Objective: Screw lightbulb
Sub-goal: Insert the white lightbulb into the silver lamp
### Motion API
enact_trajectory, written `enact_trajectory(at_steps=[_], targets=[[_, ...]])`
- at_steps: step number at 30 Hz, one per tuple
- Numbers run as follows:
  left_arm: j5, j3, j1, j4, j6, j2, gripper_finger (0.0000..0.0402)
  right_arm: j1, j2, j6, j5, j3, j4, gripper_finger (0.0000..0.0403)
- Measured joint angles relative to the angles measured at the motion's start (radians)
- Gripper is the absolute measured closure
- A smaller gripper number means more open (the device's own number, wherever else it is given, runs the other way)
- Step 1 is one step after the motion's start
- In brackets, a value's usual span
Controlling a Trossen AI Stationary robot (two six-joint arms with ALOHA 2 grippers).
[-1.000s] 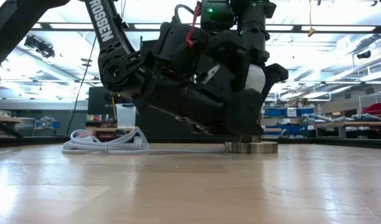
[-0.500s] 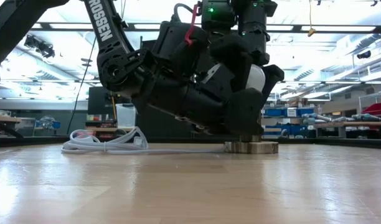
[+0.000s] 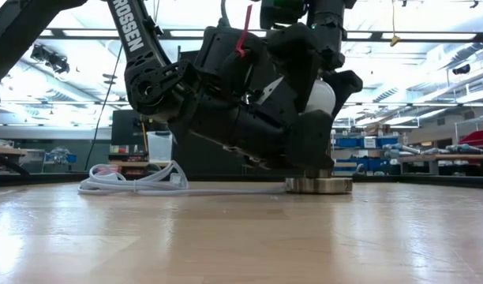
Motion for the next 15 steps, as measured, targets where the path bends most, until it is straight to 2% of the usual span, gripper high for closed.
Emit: enact_trajectory(at_steps=[15], targets=[[0.000,0.000,0.005,-0.014,-0.006,0.000,0.0218,0.004,-0.027,-0.001,0.019,0.008,-0.022,0.0034]])
